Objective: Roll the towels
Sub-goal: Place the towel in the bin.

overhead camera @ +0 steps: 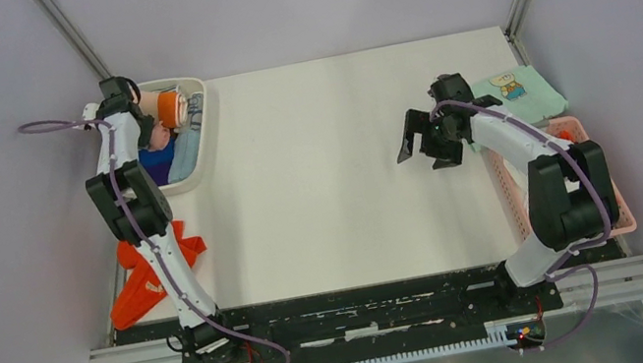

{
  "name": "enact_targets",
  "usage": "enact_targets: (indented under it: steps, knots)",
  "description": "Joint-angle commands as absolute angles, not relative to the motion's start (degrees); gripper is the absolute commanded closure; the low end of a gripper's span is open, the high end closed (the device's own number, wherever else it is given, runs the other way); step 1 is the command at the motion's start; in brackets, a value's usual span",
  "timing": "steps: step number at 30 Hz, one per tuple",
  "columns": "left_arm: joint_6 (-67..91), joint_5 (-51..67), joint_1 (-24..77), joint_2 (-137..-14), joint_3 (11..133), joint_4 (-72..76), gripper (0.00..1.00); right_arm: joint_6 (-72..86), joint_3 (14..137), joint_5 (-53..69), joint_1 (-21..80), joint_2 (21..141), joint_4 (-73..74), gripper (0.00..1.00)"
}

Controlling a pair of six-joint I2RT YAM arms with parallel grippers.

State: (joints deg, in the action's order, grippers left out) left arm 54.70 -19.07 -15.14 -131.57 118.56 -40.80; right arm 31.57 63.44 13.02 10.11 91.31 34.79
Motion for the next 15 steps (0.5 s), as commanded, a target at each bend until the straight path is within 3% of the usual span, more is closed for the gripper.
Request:
enact_targets:
  steps: [1,7,15]
  knots:
    - [59.3,-16.8,-15.5,-134.7,121.0,-36.4,0.75,31.0,63.1,13.9,9.5,91.7,33.4,0.01]
    - [60.3,-15.9,-15.5,-134.6,120.7,-35.8,0.44,31.5,62.8,15.3,9.5,92.1,32.9,0.0]
    - [60.2,-19.0,-15.5,-128.0,118.1,-36.7,0.29,31.9,62.3,17.1,9.4,90.9,31.9,0.0]
